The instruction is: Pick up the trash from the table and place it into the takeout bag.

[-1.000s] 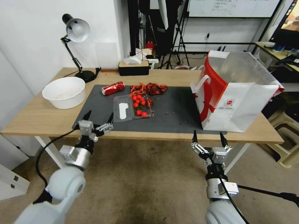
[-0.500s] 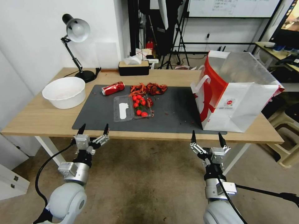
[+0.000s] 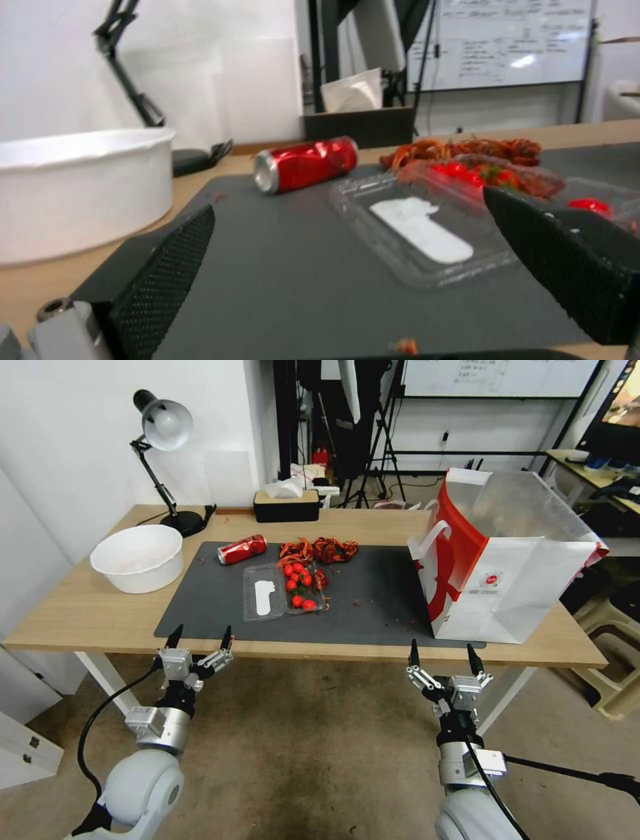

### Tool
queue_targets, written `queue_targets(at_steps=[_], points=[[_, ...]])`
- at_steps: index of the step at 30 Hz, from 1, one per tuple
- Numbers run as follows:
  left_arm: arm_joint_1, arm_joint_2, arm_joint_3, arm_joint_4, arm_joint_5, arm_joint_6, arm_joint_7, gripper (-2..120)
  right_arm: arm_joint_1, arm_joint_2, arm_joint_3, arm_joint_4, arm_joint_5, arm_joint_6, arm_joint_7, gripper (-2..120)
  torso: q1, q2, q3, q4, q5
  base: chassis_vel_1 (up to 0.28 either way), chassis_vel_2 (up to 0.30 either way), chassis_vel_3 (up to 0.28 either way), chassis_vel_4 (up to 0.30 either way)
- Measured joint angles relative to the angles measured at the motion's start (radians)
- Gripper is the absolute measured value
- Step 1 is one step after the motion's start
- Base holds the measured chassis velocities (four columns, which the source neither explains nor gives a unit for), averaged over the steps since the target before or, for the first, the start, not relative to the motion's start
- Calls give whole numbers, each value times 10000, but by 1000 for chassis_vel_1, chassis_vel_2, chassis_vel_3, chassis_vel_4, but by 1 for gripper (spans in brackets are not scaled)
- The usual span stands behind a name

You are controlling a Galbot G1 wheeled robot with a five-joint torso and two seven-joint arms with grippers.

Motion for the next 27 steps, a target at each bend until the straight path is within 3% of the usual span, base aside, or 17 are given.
queue_targets(at_steps=[7, 13, 16, 23, 25, 27], points=[[-1053, 939, 307, 561, -622, 85, 683, 100, 35, -28, 54, -17, 34, -11, 5, 100, 0, 0, 0, 1, 0, 0, 0, 0, 0], [-1520, 1305, 550, 824, -938, 144, 958, 100, 79, -35, 35, -29, 43, -26, 4, 100, 0, 0, 0, 2, 0, 0, 0, 0, 0], [-3087, 2103, 1106, 1865, -1628, 186, 1758, 100, 126, -53, 20, -53, 56, -64, 3, 100, 0, 0, 0, 4, -1, 0, 0, 0, 0], [-4979, 2776, 1809, 3026, -2255, 442, 2712, 100, 158, -54, 20, -82, 60, -86, 2, 100, 0, -1, 1, 2, 0, 0, 0, 0, 0], [-5609, 2984, 2200, 3409, -2474, 533, 3049, 100, 192, -37, 5, -88, 60, -96, 0, 100, 0, 0, 1, 4, -1, 0, 0, 0, 0], [-6892, 3312, 3216, 4153, -2820, 676, 3685, 100, 245, -3, -15, -101, 59, -121, -3, 100, 0, 0, 1, 2, 0, 0, 0, 0, 0]])
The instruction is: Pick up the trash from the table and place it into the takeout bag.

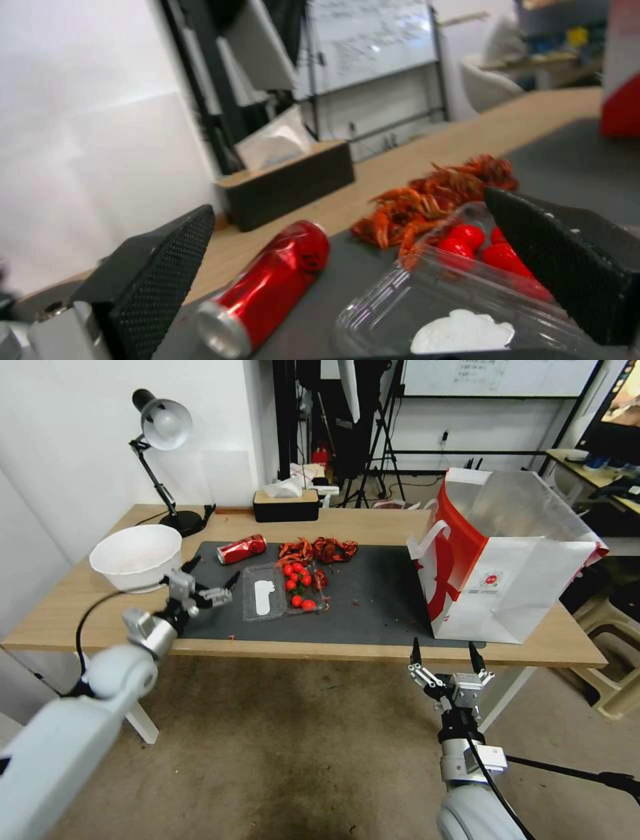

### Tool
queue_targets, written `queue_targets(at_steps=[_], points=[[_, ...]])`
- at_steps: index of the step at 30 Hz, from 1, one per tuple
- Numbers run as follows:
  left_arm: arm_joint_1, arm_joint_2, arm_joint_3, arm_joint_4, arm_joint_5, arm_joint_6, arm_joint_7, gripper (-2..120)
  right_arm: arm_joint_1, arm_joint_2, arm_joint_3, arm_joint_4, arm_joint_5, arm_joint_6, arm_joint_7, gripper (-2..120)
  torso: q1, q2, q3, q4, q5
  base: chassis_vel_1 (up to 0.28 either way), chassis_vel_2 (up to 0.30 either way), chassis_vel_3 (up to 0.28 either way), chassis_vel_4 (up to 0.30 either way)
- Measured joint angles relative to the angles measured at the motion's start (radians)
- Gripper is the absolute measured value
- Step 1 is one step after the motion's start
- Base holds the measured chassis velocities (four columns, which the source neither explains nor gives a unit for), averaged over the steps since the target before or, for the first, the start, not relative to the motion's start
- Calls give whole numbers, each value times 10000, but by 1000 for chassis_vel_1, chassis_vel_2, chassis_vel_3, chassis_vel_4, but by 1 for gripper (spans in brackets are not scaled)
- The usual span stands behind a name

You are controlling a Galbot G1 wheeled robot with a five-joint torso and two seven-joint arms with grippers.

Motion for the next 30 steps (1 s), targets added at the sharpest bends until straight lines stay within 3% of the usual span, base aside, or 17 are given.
queue_targets(at_steps=[2, 5, 6, 8, 10, 12, 15, 17, 18, 21, 30], points=[[-525, 92, 470, 291, -71, 51, 263, 100, 15, 11, -1, -9, 0, -4, 0, 100, 1, -1, 0, 1, -2, 0, 0, 0, 0], [-2277, 212, 1908, 1339, -214, 320, 1142, 100, 30, 42, -2, -24, 0, -9, 0, 100, 0, -1, 0, -3, -1, 0, 0, 0, 0], [-2277, 212, 1908, 1339, -214, 320, 1142, 100, 30, 42, -2, -24, 0, -9, 0, 100, 0, -1, 0, -3, -1, 0, 0, 0, 0], [-3601, 112, 2792, 2169, -208, 692, 1710, 100, 32, 72, 12, -25, 0, -12, 0, 100, 1, 0, 0, 2, 0, 0, 0, 0, 0], [-4054, 39, 3069, 2483, -171, 787, 1883, 100, 32, 85, 21, -25, 0, -12, 0, 100, 1, 0, 0, 1, 1, 0, 0, 0, 0], [-5382, -250, 4027, 3469, 86, 1150, 2464, 100, 29, 124, 58, -25, 1, -13, 2, 100, 1, 0, 0, -7, 2, 0, 0, 0, 0], [-6036, -433, 4634, 4059, 308, 1416, 2940, 100, 17, 152, 82, -25, 0, -13, 6, 100, 1, -1, 0, -3, 2, 0, 0, 0, 0], [-7061, -831, 5568, 5241, 709, 1768, 3926, 100, 10, 191, 131, -19, -1, -12, 15, 100, 1, -1, 0, -2, 0, 0, 0, 0, 0], [-7061, -831, 5568, 5241, 709, 1768, 3926, 100, 10, 191, 131, -19, -1, -12, 15, 100, 1, -1, 0, -2, 0, 0, 0, 0, 0], [-7808, -1243, 6078, 6482, 1273, 1961, 4746, 100, 3, 207, 153, -14, -3, -12, 26, 100, 2, -1, 1, 1, -4, 0, 0, 0, 0], [-8729, -1740, 6599, 7845, 1877, 2069, 5432, 99, 5, 215, 176, -7, -7, -11, 33, 100, 1, 0, -1, 0, 1, 0, 0, 0, 0]])
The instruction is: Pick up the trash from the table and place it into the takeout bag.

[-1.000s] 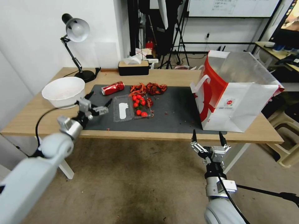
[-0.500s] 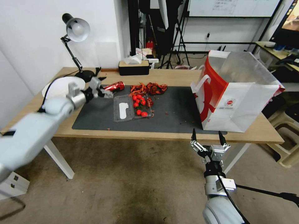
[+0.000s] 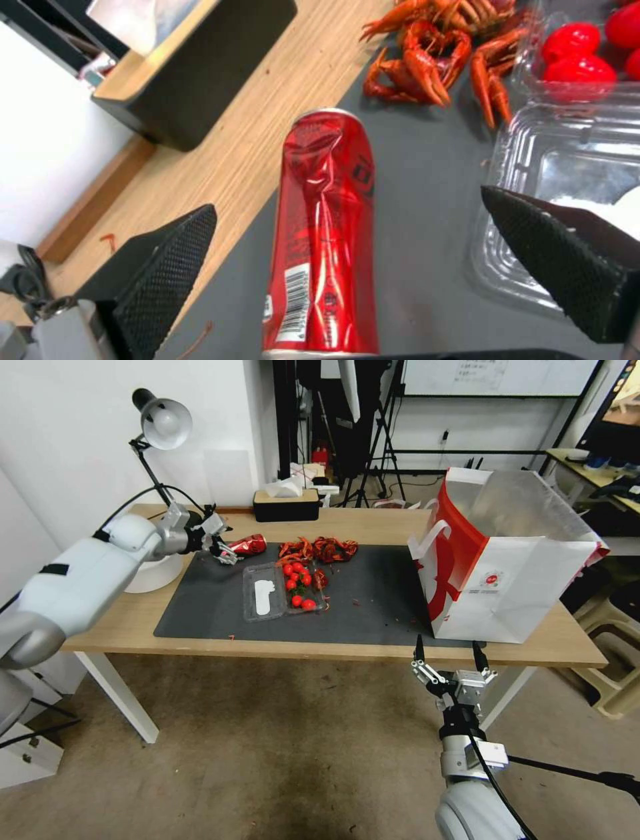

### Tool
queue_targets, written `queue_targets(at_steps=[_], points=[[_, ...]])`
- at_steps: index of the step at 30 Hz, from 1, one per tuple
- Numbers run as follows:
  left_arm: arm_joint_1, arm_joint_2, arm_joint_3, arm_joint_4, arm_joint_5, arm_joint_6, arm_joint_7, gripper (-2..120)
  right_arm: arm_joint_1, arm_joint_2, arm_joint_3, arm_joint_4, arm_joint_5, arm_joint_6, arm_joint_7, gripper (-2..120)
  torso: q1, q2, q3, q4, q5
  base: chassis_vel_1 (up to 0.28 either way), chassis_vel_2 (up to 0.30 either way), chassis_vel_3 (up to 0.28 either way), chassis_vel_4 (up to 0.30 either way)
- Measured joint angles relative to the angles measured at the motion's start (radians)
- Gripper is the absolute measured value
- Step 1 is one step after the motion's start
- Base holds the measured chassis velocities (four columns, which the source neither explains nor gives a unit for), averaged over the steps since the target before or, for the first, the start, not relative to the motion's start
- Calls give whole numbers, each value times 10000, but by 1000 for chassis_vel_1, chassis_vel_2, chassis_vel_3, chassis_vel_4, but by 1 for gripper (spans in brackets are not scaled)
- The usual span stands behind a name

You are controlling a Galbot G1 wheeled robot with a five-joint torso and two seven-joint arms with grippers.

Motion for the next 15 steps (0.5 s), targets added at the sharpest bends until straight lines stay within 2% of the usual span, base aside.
queue_targets(at_steps=[9, 11, 12, 13, 15], points=[[-187, -204, 59, 437, 75, 14, 204, 96, 15, 24, -6, -1, -6, 1, 0, 100, 0, -1, 0, 1, 0, 0, 0, 0, 0], [-281, -385, 70, 764, 155, 55, 355, 93, 39, 30, -12, -9, -11, 1, 0, 100, 0, -1, 0, -1, -2, 0, 0, 0, 0], [-386, -615, 53, 1236, 269, 113, 539, 92, 55, 30, -13, -4, -12, -3, 3, 100, -1, 0, 0, -1, -1, 0, 0, 0, 0], [-386, -615, 53, 1236, 269, 113, 539, 92, 55, 30, -13, -4, -12, -3, 3, 100, -1, 0, 0, -1, -1, 0, 0, 0, 0], [-519, -860, 51, 1806, 382, 215, 691, 86, 92, 30, -11, 60, -7, -38, 13, 100, 0, 0, 0, -3, -1, 0, 0, 0, 0]])
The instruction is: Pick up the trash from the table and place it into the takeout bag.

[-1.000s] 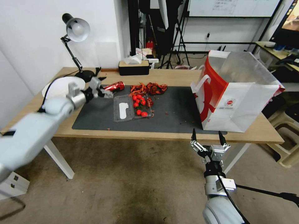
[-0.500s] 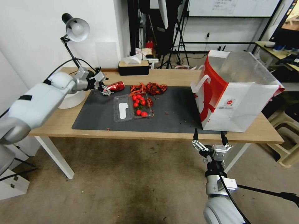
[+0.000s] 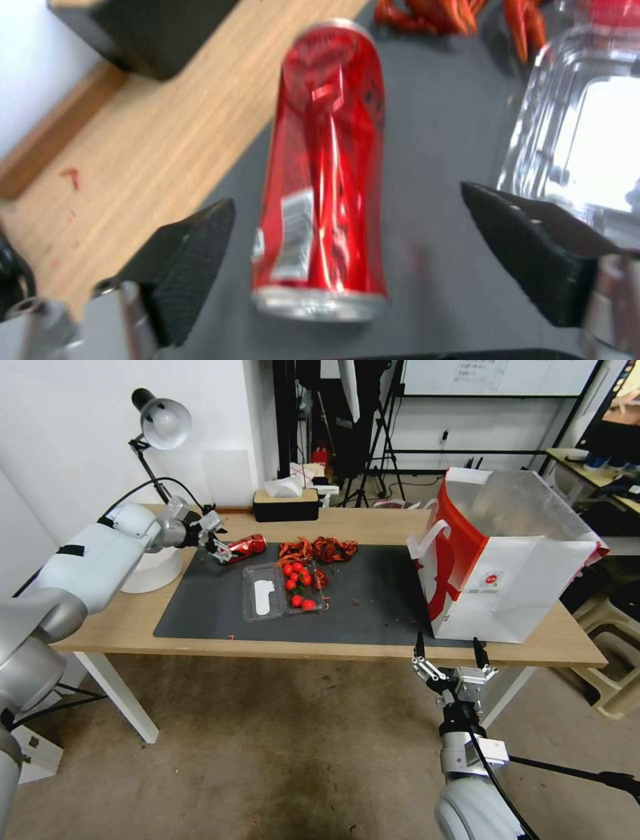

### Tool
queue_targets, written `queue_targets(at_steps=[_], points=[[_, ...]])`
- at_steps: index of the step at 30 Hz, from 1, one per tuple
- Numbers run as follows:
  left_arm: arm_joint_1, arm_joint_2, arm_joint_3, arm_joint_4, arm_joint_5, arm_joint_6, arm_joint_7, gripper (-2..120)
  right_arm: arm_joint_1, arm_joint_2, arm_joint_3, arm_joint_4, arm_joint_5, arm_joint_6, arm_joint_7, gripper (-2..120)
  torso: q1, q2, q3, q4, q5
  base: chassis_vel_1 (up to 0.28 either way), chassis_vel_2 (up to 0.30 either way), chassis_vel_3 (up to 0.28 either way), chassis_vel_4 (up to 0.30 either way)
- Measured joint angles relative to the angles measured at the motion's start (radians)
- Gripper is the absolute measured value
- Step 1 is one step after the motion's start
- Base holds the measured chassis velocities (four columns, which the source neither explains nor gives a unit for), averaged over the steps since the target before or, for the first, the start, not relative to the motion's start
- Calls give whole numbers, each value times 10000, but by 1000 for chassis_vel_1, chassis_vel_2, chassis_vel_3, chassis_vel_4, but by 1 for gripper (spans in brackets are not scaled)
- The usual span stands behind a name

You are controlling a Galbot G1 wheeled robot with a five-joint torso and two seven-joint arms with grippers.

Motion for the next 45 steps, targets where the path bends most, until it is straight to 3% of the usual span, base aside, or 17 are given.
queue_targets(at_steps=[9, 15, 17, 19, 41, 45], points=[[30, -169, 171, 691, 183, 129, 208, 82, 34, -23, -6, 2, 31, -28, 12, 100, -2, 1, 0, 3, -2, 0, 0, 0, 0], [-18, -358, 143, 1061, 410, 62, 245, 61, 52, -64, 16, -30, 61, -13, 35, 100, -2, 1, 0, 2, 0, 0, 0, 0, 0], [-19, -362, 143, 1067, 418, 58, 247, 59, 51, -65, 19, -34, 62, -11, 37, 100, -2, 1, 0, 2, 0, 0, 0, 0, 0], [-23, -409, 134, 1116, 488, -13, 253, 47, 52, -69, 25, -40, 70, -2, 42, 100, -3, 2, -2, 2, 3, 0, 0, 0, 0], [-75, -404, -6, 698, 512, -368, 415, 1, 72, -37, 5, -69, 62, -1, 49, 100, -2, 1, 0, 3, 0, 0, 0, 0, 0], [-55, -405, -10, 696, 543, -413, 439, 0, 68, -50, 6, -68, 58, -2, 49, 100, -2, 1, 0, 3, 1, 0, 0, 0, 0]])
